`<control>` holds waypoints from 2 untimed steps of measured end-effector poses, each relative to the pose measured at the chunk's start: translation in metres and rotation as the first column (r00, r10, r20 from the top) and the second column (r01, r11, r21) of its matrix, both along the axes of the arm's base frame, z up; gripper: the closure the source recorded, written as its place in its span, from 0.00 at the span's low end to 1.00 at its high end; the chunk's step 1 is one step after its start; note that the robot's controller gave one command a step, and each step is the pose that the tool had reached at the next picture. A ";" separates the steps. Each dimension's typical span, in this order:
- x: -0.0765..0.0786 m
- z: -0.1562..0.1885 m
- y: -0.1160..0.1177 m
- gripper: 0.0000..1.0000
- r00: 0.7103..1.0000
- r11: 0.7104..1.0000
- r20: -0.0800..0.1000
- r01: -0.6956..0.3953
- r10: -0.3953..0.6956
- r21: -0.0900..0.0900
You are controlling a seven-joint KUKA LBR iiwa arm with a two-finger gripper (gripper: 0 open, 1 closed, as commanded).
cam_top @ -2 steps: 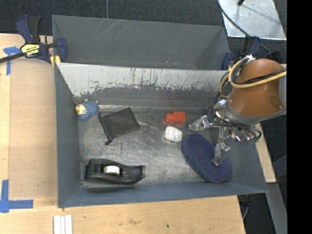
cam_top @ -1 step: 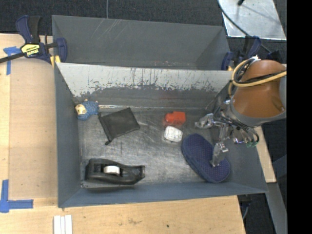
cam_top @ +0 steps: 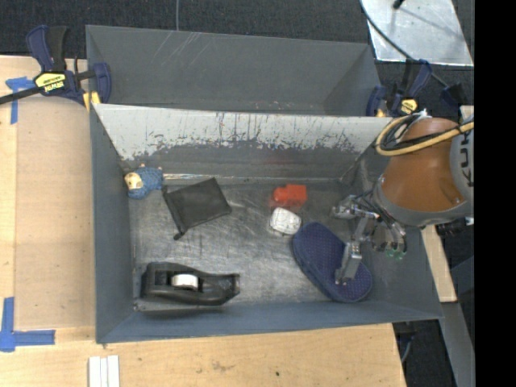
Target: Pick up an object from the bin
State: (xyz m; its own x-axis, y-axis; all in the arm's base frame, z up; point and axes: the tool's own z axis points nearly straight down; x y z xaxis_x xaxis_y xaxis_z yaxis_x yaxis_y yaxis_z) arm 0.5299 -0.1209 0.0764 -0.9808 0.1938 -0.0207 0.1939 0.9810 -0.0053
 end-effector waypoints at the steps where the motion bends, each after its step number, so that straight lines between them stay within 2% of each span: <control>1: -0.018 0.001 0.024 0.00 0.901 0.901 0.017 -0.434 0.434 -0.008; 2: -0.018 0.004 0.023 1.00 0.901 0.901 0.015 -0.433 0.433 -0.008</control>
Offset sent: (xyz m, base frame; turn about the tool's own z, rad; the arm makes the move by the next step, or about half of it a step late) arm -0.0296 0.0221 -0.0064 -0.4481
